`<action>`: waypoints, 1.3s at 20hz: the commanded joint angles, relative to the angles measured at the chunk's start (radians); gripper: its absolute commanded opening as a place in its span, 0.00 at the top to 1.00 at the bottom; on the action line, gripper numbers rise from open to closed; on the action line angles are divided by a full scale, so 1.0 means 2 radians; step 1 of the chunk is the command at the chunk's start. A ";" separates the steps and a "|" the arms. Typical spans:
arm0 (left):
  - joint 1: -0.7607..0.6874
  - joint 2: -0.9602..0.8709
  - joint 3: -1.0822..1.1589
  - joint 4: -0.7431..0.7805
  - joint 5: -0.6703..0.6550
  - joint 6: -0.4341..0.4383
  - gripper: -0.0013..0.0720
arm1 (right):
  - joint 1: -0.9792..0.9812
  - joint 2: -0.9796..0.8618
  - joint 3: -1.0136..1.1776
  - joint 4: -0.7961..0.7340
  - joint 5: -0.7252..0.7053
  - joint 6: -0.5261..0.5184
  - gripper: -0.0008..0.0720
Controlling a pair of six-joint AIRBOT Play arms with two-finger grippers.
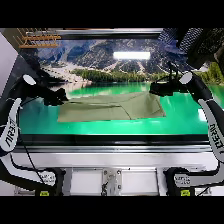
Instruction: Fold the clothes and pants, and hang the long-sleeved shirts on hangers.
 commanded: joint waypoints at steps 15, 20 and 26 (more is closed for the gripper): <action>-0.141 0.102 -0.098 -0.001 0.072 -0.001 0.98 | -0.222 -0.041 -0.056 0.055 0.151 -0.163 0.00; -0.214 0.101 -0.121 -0.001 0.122 -0.009 0.98 | -0.192 -0.094 -0.055 0.161 0.151 -0.215 0.00; -0.258 0.101 -0.121 -0.001 0.150 -0.023 0.98 | -0.122 -0.122 -0.055 0.200 0.132 -0.215 0.01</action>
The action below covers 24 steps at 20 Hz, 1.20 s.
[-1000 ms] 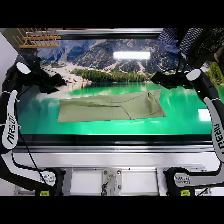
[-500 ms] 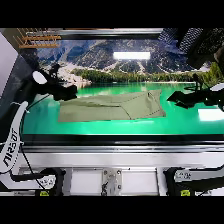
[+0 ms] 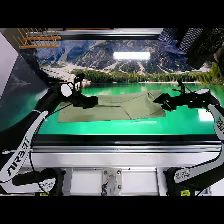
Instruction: Fold the clothes and pants, and hang the long-sleeved shirts on hangers.
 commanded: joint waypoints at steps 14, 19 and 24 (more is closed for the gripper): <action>-0.067 -0.072 0.056 -0.013 0.005 -0.039 0.98 | 0.007 0.111 0.082 -0.239 0.105 0.146 0.97; -0.127 -0.180 0.189 -0.038 0.004 -0.039 0.98 | 0.045 0.151 0.195 -0.249 0.210 0.194 0.97; -0.169 -0.279 0.306 -0.090 -0.011 -0.039 0.98 | 0.123 0.150 0.286 -0.248 0.244 0.224 0.97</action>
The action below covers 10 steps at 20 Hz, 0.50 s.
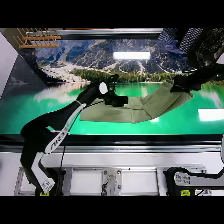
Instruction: Fold the clothes and pants, and hang the long-sleeved shirts on hangers.
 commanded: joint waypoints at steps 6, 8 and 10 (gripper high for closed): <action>-0.049 -0.126 0.159 -0.029 -0.061 0.000 0.98 | 0.111 0.004 0.093 -0.008 0.035 0.036 0.97; -0.050 -0.137 0.177 -0.029 -0.070 0.000 0.98 | 0.123 0.004 0.095 -0.008 0.033 0.037 0.97; -0.046 -0.133 0.179 -0.029 -0.071 0.000 0.98 | 0.131 0.004 0.095 -0.008 0.033 0.041 0.97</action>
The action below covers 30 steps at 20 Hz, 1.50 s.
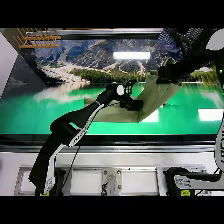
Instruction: Fold the clothes and pants, and hang the long-sleeved shirts on hangers.
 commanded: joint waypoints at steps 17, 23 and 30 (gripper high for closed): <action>0.286 0.179 0.018 0.003 -0.125 0.055 0.98 | 0.211 -0.088 0.006 0.004 -0.151 0.071 0.97; 0.373 0.234 0.018 0.003 -0.152 0.057 0.98 | 0.327 -0.207 0.006 0.081 -0.352 0.048 0.32; 0.396 0.295 -0.067 0.004 -0.106 0.076 0.98 | 0.298 -0.149 -0.040 0.023 -0.359 0.039 0.07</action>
